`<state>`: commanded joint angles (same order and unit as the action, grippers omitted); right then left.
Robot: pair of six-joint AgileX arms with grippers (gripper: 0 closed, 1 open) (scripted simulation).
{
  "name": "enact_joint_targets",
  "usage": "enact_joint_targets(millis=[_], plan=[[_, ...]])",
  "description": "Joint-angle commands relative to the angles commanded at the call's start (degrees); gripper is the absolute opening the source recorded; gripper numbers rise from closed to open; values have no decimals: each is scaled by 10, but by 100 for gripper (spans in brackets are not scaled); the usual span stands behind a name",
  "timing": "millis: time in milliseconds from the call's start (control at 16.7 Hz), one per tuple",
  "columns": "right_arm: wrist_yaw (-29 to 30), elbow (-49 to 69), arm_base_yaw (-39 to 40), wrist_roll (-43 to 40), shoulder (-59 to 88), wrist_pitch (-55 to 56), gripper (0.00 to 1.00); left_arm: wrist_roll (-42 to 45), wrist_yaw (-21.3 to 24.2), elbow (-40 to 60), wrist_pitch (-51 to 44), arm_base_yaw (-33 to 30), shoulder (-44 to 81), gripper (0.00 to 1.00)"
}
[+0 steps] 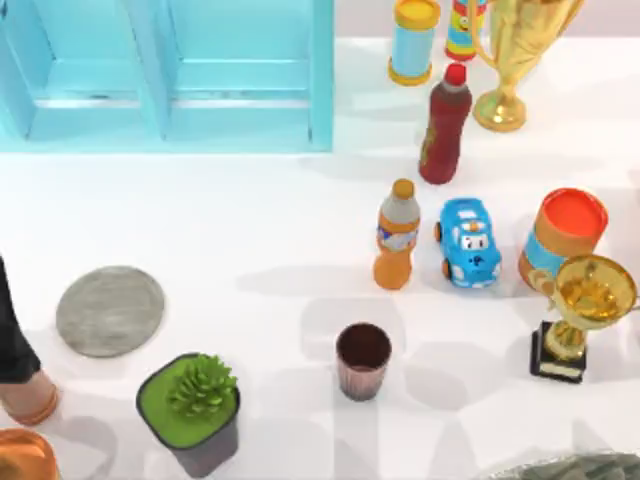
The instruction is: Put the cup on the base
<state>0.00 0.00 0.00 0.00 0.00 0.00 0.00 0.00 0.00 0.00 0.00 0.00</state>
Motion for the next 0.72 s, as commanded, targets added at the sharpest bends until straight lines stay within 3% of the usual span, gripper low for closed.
enact_joint_targets(millis=[360, 720], plan=[[0, 0, 0, 0, 0, 0, 100, 24, 0, 59, -50, -34, 60, 100], [0, 0, 0, 0, 0, 0, 100, 114, 0, 293, -232, -160, 316, 100]])
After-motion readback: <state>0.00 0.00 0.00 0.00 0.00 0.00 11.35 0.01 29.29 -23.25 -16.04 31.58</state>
